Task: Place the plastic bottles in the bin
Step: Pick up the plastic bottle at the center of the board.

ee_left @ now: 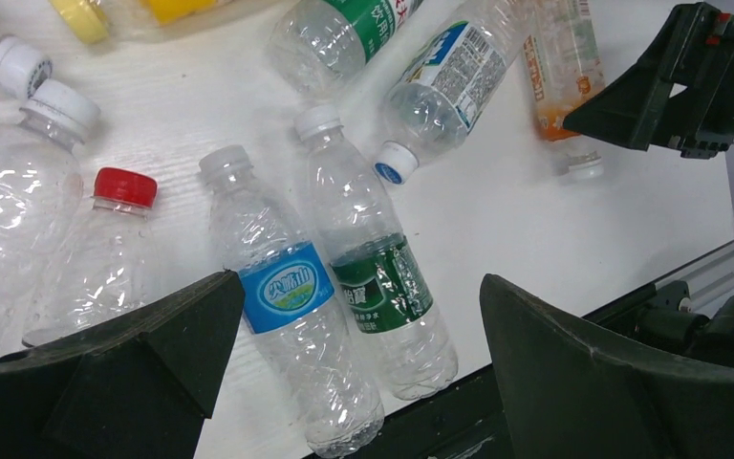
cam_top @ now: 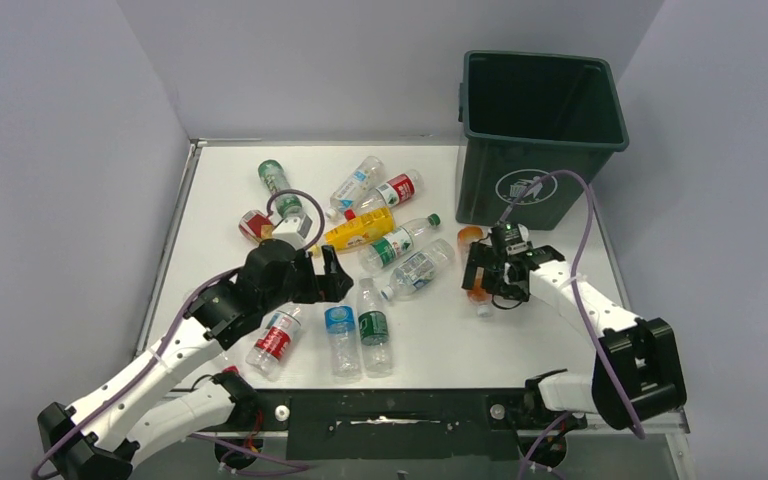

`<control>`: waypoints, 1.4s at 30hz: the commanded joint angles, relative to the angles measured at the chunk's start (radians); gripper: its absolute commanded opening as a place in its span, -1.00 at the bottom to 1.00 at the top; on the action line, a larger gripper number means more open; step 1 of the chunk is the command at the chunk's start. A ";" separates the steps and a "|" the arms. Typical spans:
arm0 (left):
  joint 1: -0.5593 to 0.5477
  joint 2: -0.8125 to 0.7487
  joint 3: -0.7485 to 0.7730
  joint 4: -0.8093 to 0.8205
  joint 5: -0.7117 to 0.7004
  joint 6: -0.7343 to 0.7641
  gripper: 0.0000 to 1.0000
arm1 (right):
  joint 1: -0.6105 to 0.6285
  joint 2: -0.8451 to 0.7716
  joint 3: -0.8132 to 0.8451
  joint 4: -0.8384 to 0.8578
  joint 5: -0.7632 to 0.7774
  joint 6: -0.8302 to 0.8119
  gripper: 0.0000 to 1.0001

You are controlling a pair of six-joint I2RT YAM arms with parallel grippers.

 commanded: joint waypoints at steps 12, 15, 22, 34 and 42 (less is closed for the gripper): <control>0.003 -0.045 -0.046 -0.009 0.089 -0.035 0.95 | 0.151 0.152 0.033 0.146 0.165 0.053 0.63; -0.016 -0.055 -0.051 -0.029 0.102 -0.056 0.95 | 0.188 0.145 0.010 0.163 0.184 0.083 0.39; -0.021 -0.048 -0.026 -0.094 0.142 -0.070 0.95 | 0.252 0.068 -0.020 0.139 0.227 0.121 -0.14; -0.024 -0.091 -0.052 -0.073 0.184 -0.101 0.95 | 0.400 -0.138 0.010 -0.082 0.291 0.236 -0.21; -0.029 -0.069 -0.029 -0.073 0.233 -0.033 0.95 | 0.457 -0.288 0.074 -0.202 0.248 0.242 -0.24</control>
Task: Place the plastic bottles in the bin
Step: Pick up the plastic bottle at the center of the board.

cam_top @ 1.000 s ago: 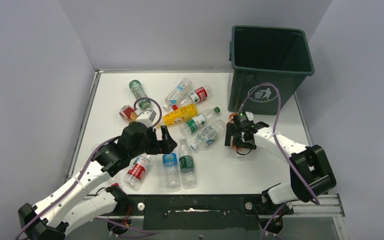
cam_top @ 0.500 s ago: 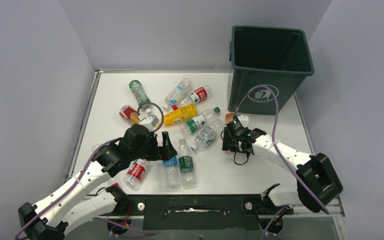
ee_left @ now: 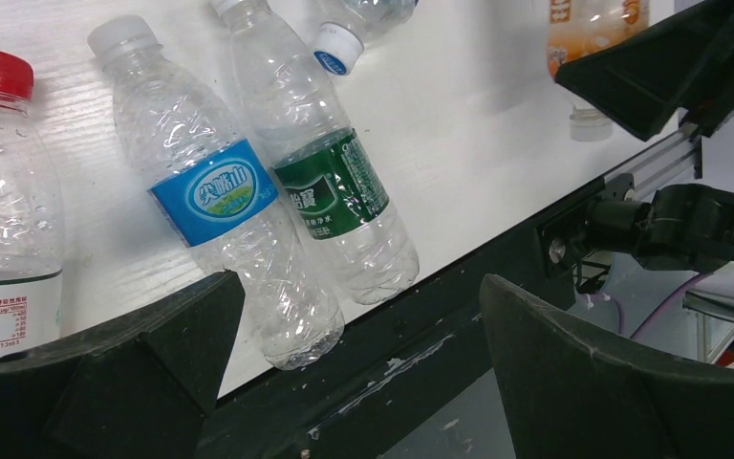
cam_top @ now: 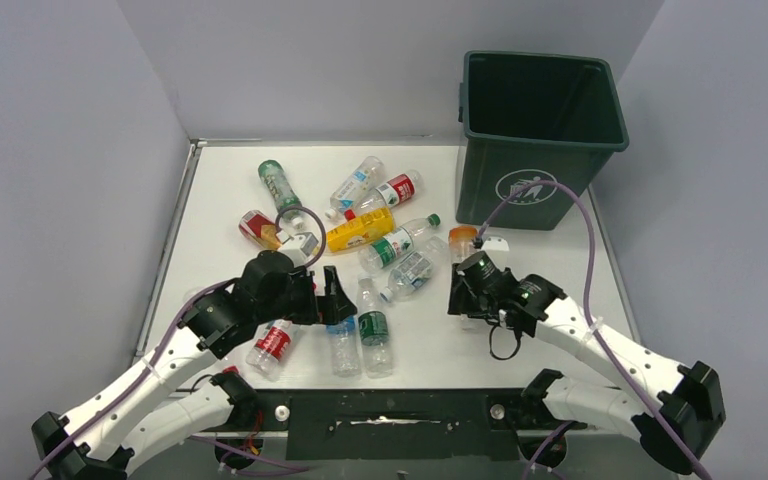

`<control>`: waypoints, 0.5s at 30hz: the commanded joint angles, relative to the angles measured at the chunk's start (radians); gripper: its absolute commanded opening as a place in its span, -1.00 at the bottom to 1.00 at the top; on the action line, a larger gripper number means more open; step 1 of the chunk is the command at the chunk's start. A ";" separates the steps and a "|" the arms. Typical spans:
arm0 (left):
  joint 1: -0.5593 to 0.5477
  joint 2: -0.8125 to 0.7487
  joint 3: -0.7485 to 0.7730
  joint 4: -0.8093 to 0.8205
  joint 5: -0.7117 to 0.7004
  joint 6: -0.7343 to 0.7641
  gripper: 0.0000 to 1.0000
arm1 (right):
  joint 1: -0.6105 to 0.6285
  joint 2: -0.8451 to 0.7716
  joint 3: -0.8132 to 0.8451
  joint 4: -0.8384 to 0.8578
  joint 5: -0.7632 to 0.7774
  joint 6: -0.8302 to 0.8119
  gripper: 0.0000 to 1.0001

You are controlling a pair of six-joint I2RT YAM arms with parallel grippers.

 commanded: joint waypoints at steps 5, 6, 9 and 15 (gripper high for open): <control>-0.011 0.006 0.058 0.036 0.006 0.052 0.95 | 0.028 -0.176 0.161 -0.127 -0.016 0.014 -0.24; -0.011 0.007 0.064 0.038 -0.007 0.053 0.96 | 0.029 -0.195 0.179 -0.131 -0.021 0.013 -0.24; -0.011 0.005 0.070 0.047 -0.034 0.049 0.95 | 0.032 -0.250 0.221 -0.133 -0.048 0.004 -0.24; -0.011 0.009 0.048 0.079 -0.056 0.012 0.95 | 0.033 -0.294 0.281 -0.067 -0.152 -0.069 -0.25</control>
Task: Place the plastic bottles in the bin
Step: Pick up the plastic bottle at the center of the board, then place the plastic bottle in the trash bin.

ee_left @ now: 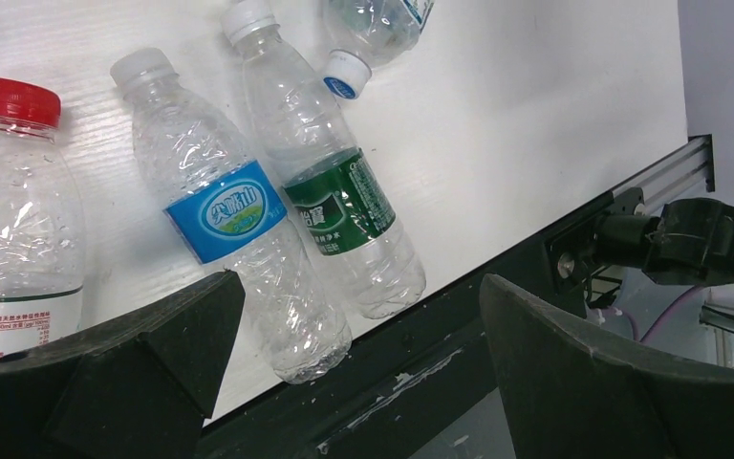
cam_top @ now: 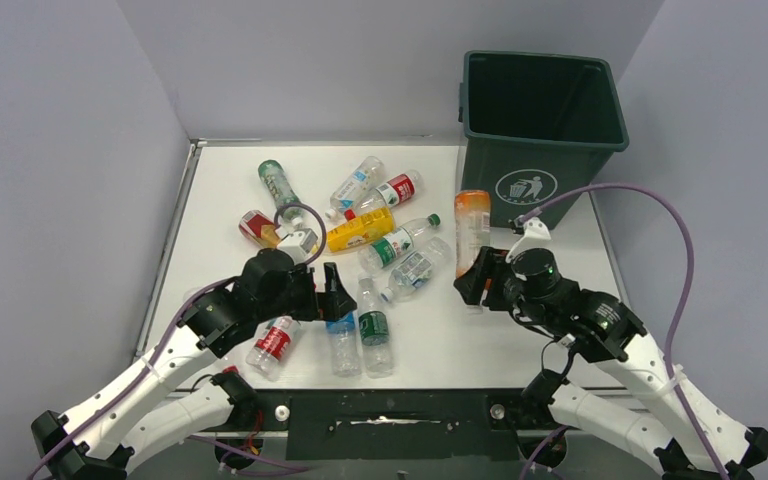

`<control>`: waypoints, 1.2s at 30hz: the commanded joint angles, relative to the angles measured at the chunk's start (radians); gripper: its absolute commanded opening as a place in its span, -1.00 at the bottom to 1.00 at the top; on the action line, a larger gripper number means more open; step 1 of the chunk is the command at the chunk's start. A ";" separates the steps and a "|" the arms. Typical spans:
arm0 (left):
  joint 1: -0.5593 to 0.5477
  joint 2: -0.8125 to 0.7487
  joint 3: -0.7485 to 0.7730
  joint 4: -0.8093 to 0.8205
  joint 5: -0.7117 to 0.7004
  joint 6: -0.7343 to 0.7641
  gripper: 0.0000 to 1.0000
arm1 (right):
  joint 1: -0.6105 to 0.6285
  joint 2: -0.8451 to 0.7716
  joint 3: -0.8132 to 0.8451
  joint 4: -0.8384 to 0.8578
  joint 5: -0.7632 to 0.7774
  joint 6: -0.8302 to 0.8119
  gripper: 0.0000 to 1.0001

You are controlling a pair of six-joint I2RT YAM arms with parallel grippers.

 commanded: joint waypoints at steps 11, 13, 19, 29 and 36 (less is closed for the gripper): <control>-0.005 0.046 0.075 0.071 -0.043 -0.032 0.96 | 0.015 0.150 0.256 0.138 -0.211 -0.201 -0.27; -0.005 0.049 0.069 0.077 -0.043 -0.041 0.95 | 0.021 0.187 0.311 0.145 -0.221 -0.227 -0.27; -0.005 0.042 0.046 0.098 -0.048 -0.062 0.96 | 0.022 0.315 0.521 0.138 -0.168 -0.301 -0.26; -0.005 0.022 0.035 0.099 -0.046 -0.081 0.95 | -0.247 0.509 0.860 0.138 -0.176 -0.419 -0.20; -0.006 0.022 0.032 0.109 -0.034 -0.087 0.95 | -0.529 0.648 1.029 0.157 -0.276 -0.470 -0.22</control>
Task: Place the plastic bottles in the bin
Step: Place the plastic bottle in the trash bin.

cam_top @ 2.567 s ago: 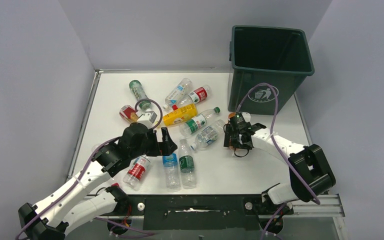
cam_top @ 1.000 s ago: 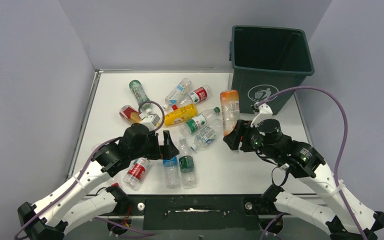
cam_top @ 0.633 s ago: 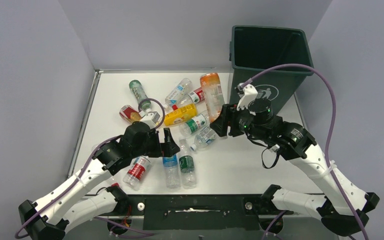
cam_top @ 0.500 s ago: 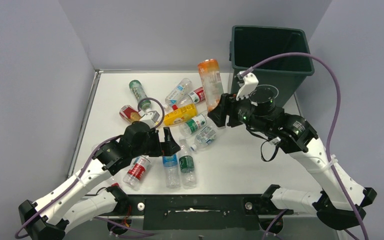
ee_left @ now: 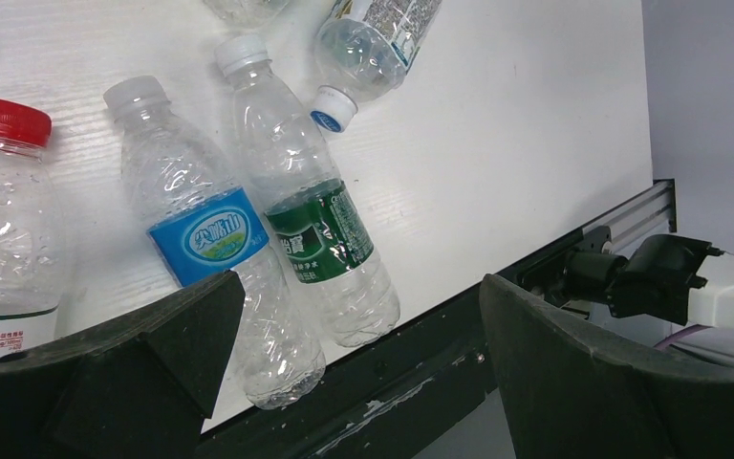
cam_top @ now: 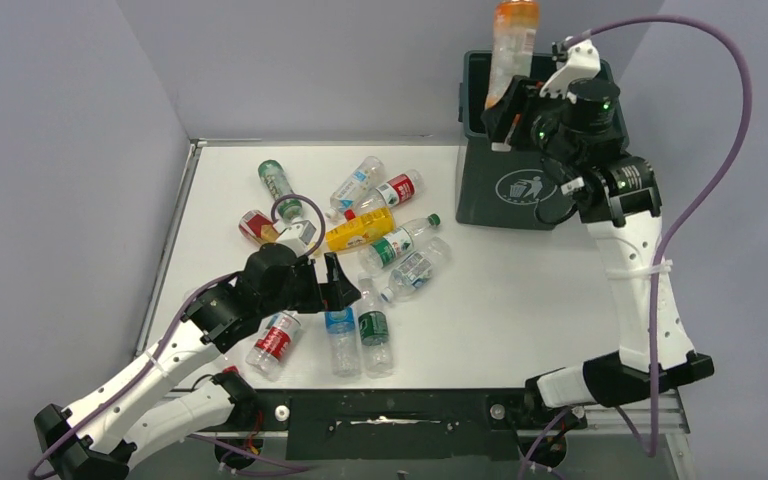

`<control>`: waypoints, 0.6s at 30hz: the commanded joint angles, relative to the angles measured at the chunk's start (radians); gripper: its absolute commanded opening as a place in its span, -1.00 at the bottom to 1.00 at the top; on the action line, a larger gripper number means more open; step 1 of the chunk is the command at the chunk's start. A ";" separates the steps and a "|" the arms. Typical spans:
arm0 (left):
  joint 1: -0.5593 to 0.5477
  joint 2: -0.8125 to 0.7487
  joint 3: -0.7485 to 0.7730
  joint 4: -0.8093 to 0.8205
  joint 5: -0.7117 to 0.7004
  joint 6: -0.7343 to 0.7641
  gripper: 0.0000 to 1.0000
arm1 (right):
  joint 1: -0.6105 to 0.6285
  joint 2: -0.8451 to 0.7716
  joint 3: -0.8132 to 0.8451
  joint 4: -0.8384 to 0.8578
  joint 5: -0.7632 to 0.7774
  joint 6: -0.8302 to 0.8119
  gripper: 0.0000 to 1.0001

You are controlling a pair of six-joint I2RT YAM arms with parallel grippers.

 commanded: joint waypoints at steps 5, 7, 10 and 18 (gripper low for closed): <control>-0.008 -0.025 0.011 0.062 0.006 -0.021 0.96 | -0.268 0.141 0.144 0.100 -0.140 -0.059 -0.23; -0.008 -0.028 0.015 0.060 0.006 -0.024 0.95 | -0.313 0.180 0.158 0.100 -0.167 -0.059 -0.23; -0.012 -0.033 0.018 0.057 0.003 -0.029 0.96 | -0.358 0.225 0.181 0.091 -0.192 -0.063 -0.21; -0.017 -0.039 0.006 0.058 -0.002 -0.043 0.95 | -0.411 0.305 0.261 0.038 -0.188 -0.113 0.49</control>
